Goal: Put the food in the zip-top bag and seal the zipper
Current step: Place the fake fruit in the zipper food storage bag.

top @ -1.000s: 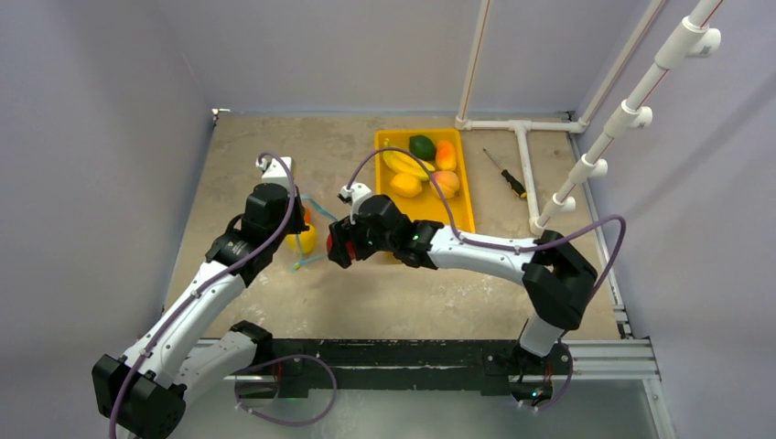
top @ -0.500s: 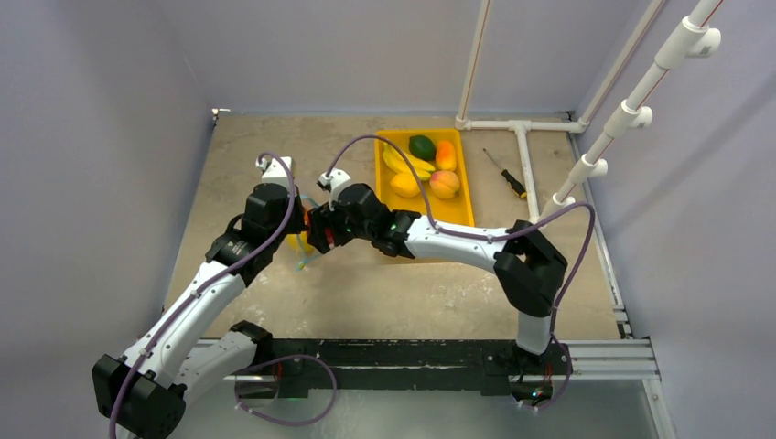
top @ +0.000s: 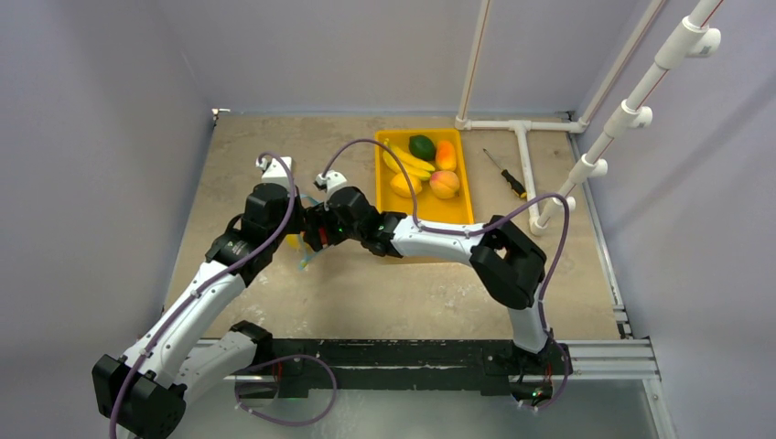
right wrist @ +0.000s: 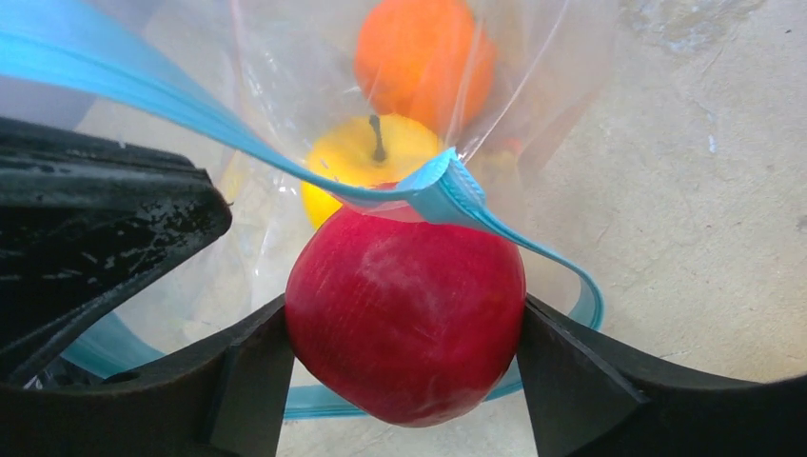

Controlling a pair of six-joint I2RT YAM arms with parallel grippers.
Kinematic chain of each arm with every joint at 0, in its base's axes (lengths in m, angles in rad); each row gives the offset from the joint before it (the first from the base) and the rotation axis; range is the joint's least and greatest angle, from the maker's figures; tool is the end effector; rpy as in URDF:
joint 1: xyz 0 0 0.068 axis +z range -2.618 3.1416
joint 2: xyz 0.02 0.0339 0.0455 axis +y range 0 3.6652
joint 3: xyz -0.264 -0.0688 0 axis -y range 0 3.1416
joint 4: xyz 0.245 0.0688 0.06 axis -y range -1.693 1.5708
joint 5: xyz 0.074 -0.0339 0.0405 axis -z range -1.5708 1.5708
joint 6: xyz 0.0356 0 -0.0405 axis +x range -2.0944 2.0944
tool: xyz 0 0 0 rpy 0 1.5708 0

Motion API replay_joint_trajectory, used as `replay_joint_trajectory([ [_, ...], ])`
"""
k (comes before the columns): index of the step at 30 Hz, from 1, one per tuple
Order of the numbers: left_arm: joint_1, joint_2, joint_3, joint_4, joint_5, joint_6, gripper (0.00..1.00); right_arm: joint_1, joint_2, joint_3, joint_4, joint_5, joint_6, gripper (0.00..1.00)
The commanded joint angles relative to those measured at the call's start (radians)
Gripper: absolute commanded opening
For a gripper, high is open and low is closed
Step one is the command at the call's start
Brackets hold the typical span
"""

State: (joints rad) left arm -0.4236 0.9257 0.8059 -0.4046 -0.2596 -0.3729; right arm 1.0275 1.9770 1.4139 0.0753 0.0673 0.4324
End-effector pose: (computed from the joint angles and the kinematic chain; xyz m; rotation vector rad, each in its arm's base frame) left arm 0.1911 -0.0761 0.3005 -0.1037 2.0804 -0.2147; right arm 0.2400 0.3927 0.2246 -0.5924 2.0813 0.8135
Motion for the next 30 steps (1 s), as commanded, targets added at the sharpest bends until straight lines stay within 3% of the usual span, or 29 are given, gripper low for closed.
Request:
replay_joint_trajectory([
  [1, 0.005, -0.005, 0.013, 0.037, 0.010, 0.012, 0.00, 0.005, -0.022, 0.051, 0.034, 0.058, 0.026, 0.82],
  [6, 0.005, -0.008, 0.010, 0.037, 0.005, 0.010, 0.00, 0.006, -0.057, 0.034, 0.021, 0.069, 0.029, 0.95],
  [12, 0.005, -0.008, 0.011, 0.033, 0.003, 0.009, 0.00, 0.006, -0.110, 0.006, -0.006, 0.095, 0.062, 0.99],
  [23, 0.005, -0.010, 0.010, 0.032, 0.003, 0.008, 0.00, 0.005, -0.230, -0.075, -0.067, 0.176, 0.125, 0.98],
  [30, 0.005, -0.009, 0.010, 0.033, 0.003, 0.007, 0.00, 0.000, -0.231, -0.150, -0.097, 0.219, 0.204, 0.87],
])
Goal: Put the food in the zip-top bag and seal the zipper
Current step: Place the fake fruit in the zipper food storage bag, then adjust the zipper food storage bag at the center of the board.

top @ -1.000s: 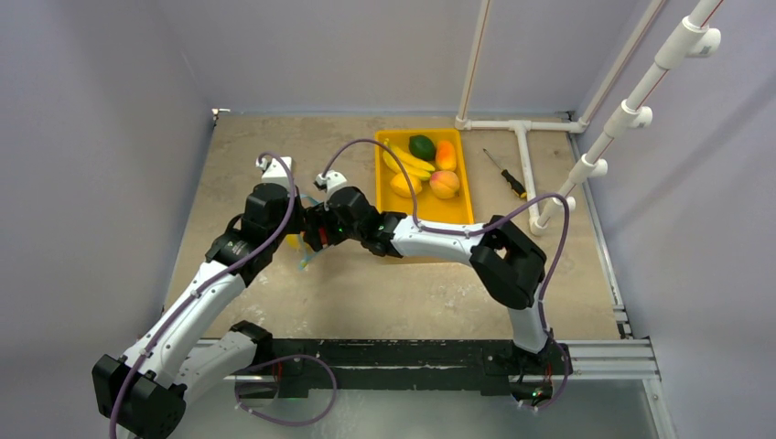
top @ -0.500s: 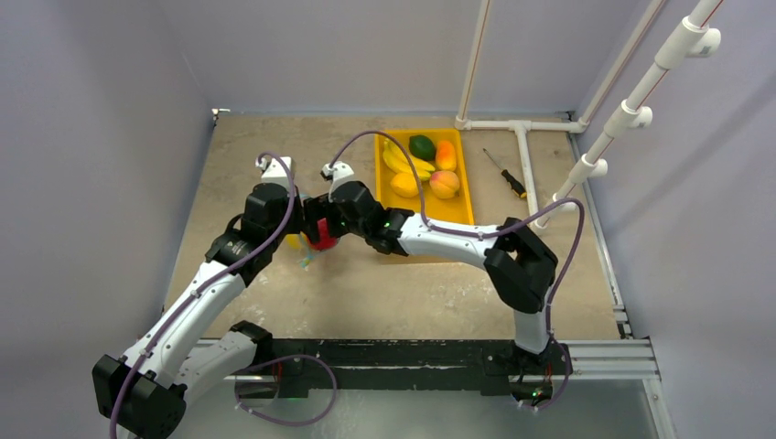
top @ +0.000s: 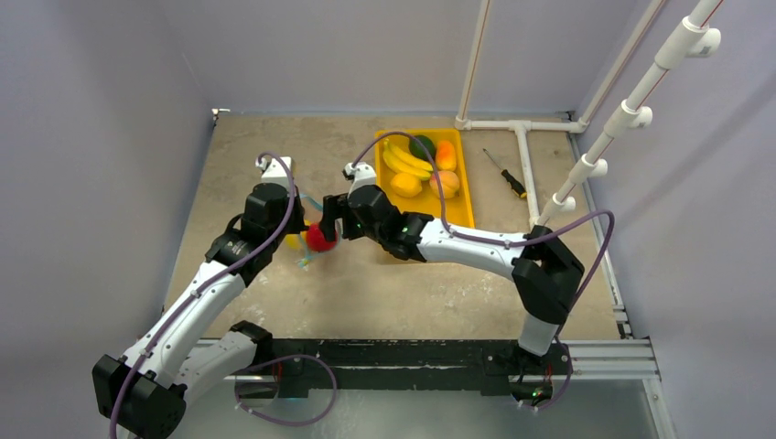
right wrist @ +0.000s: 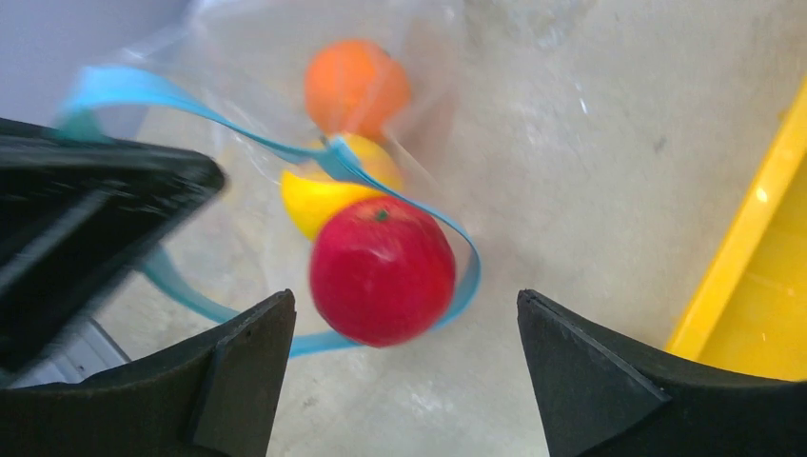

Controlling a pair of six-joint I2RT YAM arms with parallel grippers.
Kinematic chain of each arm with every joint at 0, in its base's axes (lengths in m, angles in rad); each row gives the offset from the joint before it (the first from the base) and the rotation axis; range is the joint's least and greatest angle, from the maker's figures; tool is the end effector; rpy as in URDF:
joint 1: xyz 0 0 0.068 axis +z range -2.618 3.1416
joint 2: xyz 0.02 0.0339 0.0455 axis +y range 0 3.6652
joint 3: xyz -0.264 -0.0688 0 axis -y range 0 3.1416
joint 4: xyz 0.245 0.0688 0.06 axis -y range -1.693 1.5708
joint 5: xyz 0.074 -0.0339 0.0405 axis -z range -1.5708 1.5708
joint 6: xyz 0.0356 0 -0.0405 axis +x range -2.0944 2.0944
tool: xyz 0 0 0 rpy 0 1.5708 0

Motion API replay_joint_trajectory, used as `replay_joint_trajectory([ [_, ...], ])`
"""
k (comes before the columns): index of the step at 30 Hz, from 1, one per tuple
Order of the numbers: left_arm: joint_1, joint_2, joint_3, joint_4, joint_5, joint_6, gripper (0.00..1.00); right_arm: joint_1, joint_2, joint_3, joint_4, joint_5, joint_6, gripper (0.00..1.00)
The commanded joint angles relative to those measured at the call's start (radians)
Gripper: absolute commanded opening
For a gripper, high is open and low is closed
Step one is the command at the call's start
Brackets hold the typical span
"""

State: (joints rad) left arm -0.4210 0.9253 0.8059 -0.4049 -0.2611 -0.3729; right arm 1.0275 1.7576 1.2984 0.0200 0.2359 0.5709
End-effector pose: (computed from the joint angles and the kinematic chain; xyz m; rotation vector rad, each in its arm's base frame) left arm 0.1912 -0.0756 0.3005 -0.1073 2.0797 -0.2117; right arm 0.2209 0.3497 0.2719 -0.3183 2.0613 0.7749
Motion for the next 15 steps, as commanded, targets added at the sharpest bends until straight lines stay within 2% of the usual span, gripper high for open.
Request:
replay_joint_trajectory([
  [1, 0.002, -0.007, 0.009, 0.033, 0.005, 0.007, 0.00, -0.003, -0.005, -0.039, -0.047, 0.052, 0.078, 0.85],
  [15, 0.002, -0.002, 0.009, 0.032, 0.002, 0.008, 0.00, -0.070, 0.072, 0.011, 0.006, -0.009, 0.102, 0.72],
])
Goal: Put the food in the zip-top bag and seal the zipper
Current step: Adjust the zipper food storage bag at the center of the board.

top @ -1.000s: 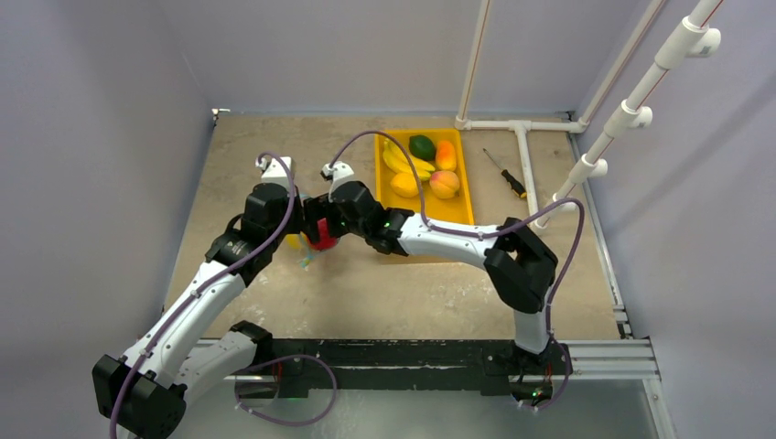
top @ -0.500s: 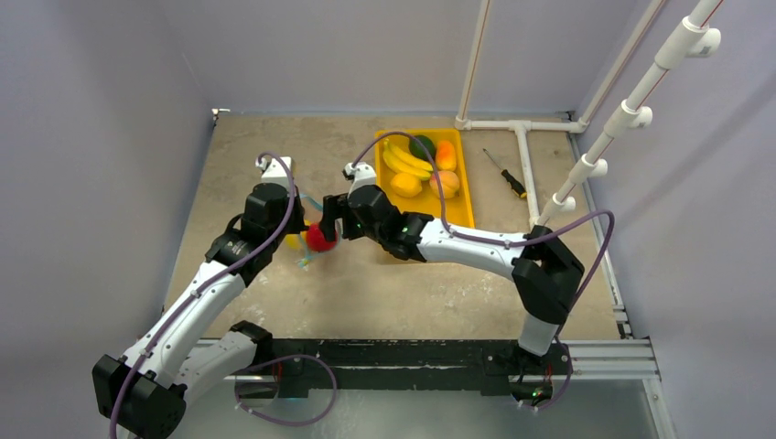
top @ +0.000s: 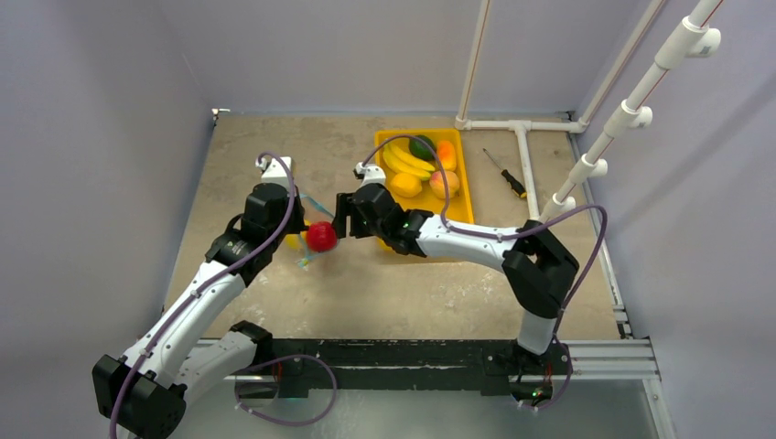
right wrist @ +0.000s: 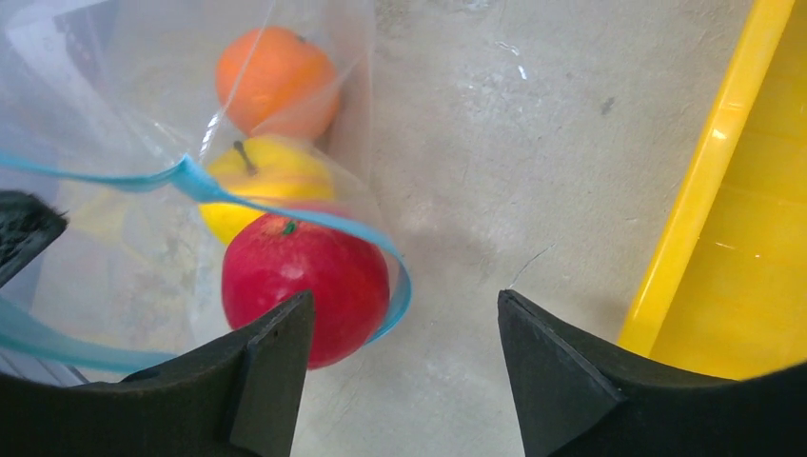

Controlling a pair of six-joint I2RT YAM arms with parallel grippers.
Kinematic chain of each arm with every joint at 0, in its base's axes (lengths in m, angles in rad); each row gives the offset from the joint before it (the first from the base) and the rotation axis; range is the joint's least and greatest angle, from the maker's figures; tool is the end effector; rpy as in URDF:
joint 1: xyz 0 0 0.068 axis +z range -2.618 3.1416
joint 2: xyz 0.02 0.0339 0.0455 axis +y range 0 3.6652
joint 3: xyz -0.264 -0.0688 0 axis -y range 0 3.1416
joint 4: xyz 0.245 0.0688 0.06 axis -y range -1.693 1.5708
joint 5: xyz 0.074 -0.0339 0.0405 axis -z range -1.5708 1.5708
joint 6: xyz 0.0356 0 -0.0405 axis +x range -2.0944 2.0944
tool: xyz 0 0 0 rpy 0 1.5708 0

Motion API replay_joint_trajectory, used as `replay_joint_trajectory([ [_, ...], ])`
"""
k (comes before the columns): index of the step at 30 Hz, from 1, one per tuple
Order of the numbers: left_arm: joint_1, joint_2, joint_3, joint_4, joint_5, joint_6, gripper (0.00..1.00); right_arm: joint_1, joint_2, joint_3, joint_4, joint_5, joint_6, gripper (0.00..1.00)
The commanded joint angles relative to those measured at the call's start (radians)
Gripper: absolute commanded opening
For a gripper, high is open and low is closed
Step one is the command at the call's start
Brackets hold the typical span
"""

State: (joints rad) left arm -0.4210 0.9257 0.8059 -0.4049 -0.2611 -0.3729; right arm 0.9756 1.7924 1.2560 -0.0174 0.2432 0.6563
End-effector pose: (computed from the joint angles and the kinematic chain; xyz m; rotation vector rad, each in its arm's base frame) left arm 0.1913 -0.0756 0.3004 -0.1072 2.0801 -0.2115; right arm 0.2379 0.3360 0.2403 -0.2004 2.1808 0.7041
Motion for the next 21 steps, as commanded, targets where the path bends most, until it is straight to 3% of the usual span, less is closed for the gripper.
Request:
replay_joint_trajectory([
  [1, 0.002, -0.001, 0.009, 0.032, 0.001, 0.007, 0.00, -0.023, 0.049, 0.063, 0.043, -0.024, 0.017, 0.71],
  [21, 0.002, 0.019, 0.015, 0.037, 0.000, 0.012, 0.00, -0.060, 0.165, 0.110, 0.128, -0.157, 0.010, 0.57],
])
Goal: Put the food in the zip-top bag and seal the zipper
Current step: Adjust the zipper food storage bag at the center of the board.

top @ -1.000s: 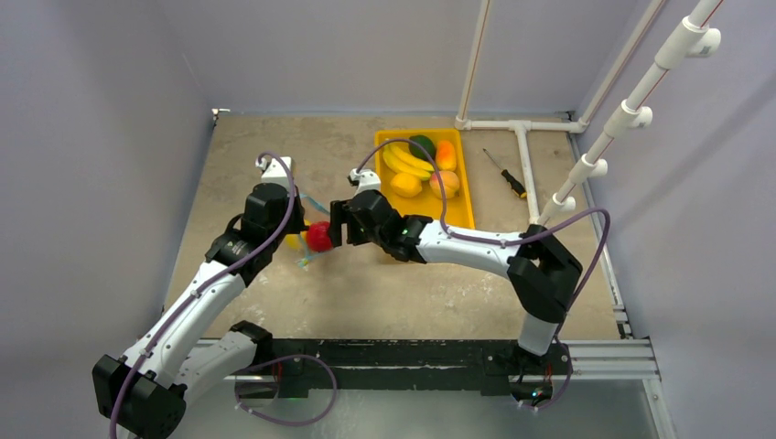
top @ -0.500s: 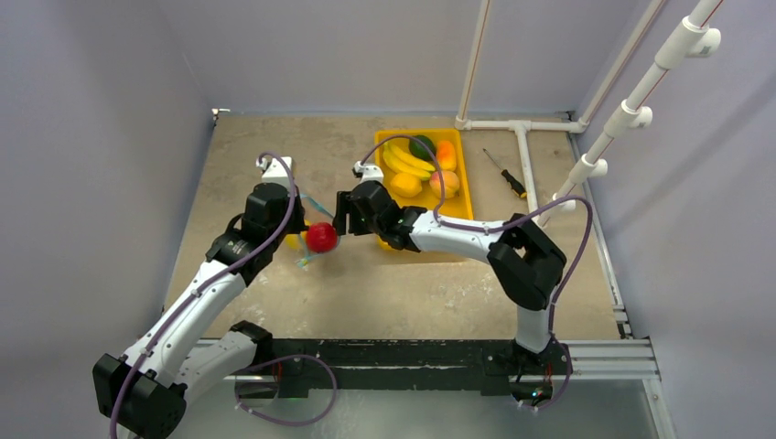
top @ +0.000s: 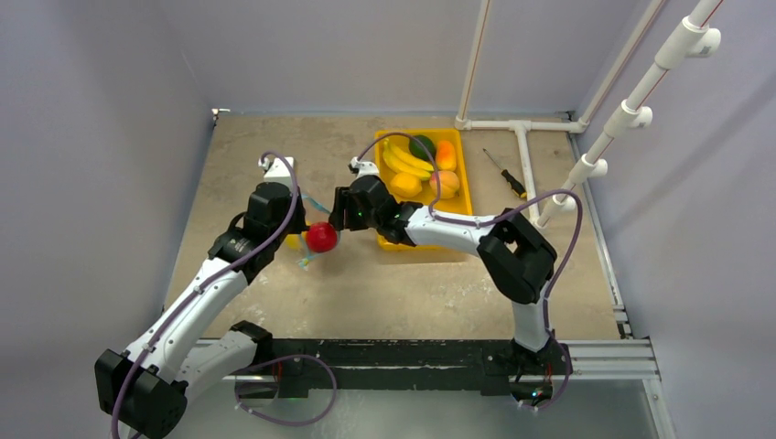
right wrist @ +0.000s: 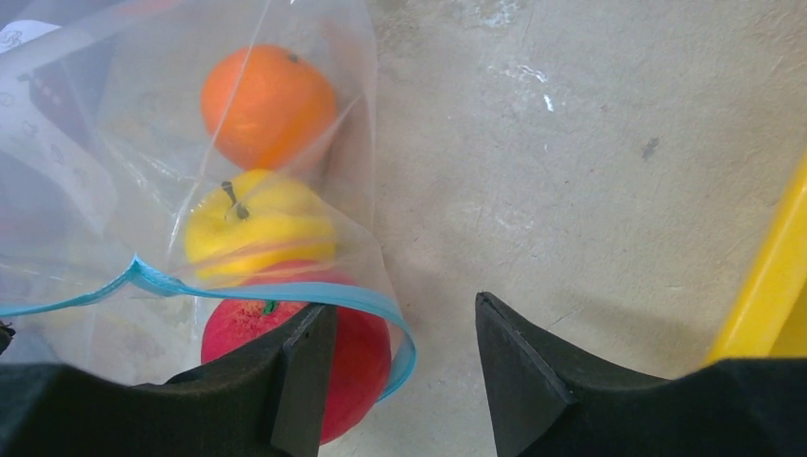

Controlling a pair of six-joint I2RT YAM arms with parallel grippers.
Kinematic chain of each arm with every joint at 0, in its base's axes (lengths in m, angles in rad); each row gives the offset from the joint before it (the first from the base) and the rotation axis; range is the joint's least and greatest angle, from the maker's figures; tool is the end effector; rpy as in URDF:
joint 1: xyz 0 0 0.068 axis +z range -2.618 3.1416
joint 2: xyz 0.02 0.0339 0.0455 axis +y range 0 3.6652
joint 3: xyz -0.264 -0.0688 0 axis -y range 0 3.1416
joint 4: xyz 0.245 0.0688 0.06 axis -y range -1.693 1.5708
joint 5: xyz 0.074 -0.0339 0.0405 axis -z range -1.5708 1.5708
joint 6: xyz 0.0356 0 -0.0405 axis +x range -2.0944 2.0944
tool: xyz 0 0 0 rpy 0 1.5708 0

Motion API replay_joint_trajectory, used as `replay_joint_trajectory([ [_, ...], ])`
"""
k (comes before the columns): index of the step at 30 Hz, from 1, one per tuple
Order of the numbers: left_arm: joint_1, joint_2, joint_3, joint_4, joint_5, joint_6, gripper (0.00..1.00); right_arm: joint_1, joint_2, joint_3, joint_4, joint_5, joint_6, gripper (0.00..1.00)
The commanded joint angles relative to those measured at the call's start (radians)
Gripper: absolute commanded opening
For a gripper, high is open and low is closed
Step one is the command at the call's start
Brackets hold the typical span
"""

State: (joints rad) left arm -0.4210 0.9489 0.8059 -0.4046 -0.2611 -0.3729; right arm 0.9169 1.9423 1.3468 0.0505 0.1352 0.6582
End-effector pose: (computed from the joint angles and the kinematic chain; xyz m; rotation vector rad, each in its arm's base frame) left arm 0.1952 -0.0773 0.2961 -0.1042 2.1017 -0.2014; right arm 0.2750 0.3509 0.2151 -0.2017 2.2048 0.7772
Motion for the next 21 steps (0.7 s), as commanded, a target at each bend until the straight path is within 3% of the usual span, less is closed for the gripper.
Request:
replay_joint_trajectory([
  [1, 0.002, -0.004, 0.015, 0.037, 0.001, 0.012, 0.00, -0.001, 0.025, 0.015, 0.069, -0.056, 0.015, 0.56],
  [9, 0.003, -0.007, 0.013, 0.039, 0.014, 0.012, 0.00, 0.000, 0.068, -0.003, 0.136, -0.100, 0.058, 0.43],
  [19, 0.002, -0.042, 0.003, 0.050, 0.021, 0.011, 0.00, -0.002, 0.023, -0.044, 0.174, -0.117, 0.067, 0.00],
  [21, 0.002, -0.059, 0.000, 0.052, 0.015, 0.012, 0.00, -0.001, -0.006, -0.065, 0.183, -0.113, 0.065, 0.00],
])
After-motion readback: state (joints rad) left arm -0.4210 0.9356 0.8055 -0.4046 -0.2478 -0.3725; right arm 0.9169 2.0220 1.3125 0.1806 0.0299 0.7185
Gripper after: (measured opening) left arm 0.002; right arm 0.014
